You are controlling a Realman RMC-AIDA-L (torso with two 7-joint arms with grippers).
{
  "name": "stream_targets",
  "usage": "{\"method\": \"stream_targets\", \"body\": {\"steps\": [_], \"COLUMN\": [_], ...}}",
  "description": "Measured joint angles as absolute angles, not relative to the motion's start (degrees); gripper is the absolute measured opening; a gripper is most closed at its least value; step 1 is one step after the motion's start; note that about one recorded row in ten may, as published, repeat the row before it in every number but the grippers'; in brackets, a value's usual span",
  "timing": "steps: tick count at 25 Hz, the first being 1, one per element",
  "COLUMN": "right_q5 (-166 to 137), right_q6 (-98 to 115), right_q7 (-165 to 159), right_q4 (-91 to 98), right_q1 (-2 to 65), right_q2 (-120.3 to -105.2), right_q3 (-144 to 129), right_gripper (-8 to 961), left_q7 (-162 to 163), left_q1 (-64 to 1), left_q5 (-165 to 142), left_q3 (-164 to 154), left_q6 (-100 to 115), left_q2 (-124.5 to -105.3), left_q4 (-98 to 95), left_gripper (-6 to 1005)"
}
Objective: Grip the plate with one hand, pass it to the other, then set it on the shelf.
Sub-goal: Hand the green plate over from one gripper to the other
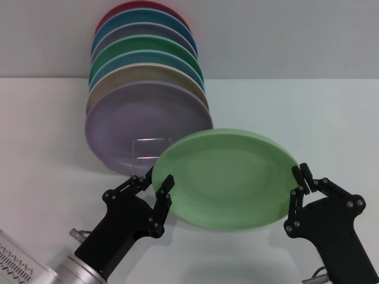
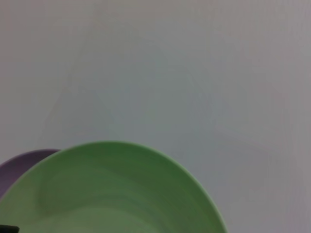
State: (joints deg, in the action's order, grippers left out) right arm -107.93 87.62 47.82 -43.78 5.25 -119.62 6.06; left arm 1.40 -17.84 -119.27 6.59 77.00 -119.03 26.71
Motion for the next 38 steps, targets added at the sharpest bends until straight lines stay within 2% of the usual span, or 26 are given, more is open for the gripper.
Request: {"method": "stream_targets", "body": {"steps": [5, 11, 28, 38], "right_q5": [-107.92, -108.00, -108.03, -108.04], "right_q6": [87.60, 87.34, 87.25, 87.75], "right_q7": [47.81, 47.84, 48.40, 48.43], "right_q4": [-43.85, -43.86, -43.94, -43.85], "right_q1": [5.27, 5.30, 5.52, 5.86], "right_q2": [-119.61, -119.62, -119.71, -119.58], "right_q3": [6.07, 6.07, 6.06, 5.40], "right_gripper": [13, 14, 14, 87], "left_q7": [1.40, 1.40, 1.40, 1.38], "left_q1": [-17.85, -18.03, -18.35, -17.73], "left_q5": [-119.26, -119.26, -119.16, -119.21], "left_q3": [6.59, 6.64, 7.09, 8.05], "left_q6": [76.89, 76.89, 76.05, 76.47], "left_q2": [-119.00, -119.00, -118.92, -118.76], "left_q4": [26.61, 26.41, 26.19, 26.08], "left_gripper": [367, 193, 68, 57]}}
